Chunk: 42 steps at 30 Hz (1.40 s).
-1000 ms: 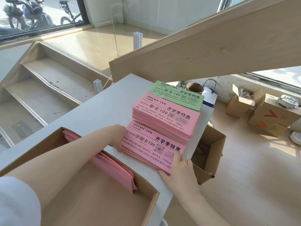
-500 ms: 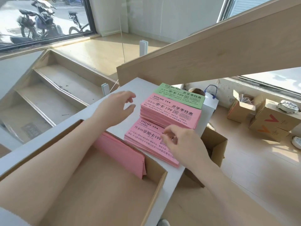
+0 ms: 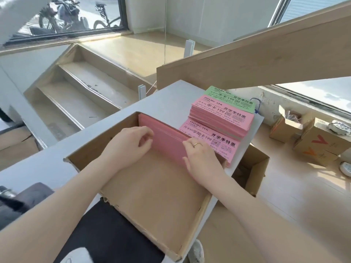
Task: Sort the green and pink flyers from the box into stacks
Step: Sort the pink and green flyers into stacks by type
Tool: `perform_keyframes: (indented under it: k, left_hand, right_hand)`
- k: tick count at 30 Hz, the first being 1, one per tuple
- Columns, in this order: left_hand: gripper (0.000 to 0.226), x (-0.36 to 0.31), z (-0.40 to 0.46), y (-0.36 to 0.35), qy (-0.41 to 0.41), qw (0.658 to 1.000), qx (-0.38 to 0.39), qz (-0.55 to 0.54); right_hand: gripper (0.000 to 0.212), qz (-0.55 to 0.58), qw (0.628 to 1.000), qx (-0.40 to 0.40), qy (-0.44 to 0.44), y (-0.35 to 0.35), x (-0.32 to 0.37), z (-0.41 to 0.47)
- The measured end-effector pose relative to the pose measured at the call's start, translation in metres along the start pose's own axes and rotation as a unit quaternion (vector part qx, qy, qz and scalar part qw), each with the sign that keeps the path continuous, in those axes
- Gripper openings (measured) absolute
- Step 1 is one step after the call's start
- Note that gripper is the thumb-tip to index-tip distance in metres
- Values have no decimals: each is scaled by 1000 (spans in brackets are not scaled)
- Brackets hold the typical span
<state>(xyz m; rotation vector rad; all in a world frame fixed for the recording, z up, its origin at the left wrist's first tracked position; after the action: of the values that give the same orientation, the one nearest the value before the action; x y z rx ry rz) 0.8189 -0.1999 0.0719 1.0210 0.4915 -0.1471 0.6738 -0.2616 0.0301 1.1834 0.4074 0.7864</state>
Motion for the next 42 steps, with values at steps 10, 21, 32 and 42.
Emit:
perform_keyframes:
  k: [10, 21, 32, 42]
  left_hand:
    - [22, 36, -34, -20, 158, 982, 57, -85]
    - [42, 30, -49, -50, 335, 902, 150, -226]
    - [63, 13, -54, -40, 525, 708, -12, -472]
    - [41, -27, -12, 26, 186, 934, -34, -303]
  right_hand:
    - [52, -154, 986, -52, -21, 6, 1, 6]
    - [39, -77, 988, 84, 107, -21, 39, -11]
    - [58, -13, 962, -229, 146, 63, 84, -32]
    - [55, 207, 964, -148, 74, 66, 73, -39]
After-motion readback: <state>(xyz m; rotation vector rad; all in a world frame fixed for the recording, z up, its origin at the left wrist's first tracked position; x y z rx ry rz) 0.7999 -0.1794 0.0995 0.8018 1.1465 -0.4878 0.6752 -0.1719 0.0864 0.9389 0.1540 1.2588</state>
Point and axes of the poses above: each hand's wrist, its own z-axis towards the middle knuckle, its own y-axis out of the back of the hand, x = y × z, the point moved 9 cm from there along z, towards the middle knuckle, and after that the axes turned 12 degrees about -x, right-handed, at the moved point
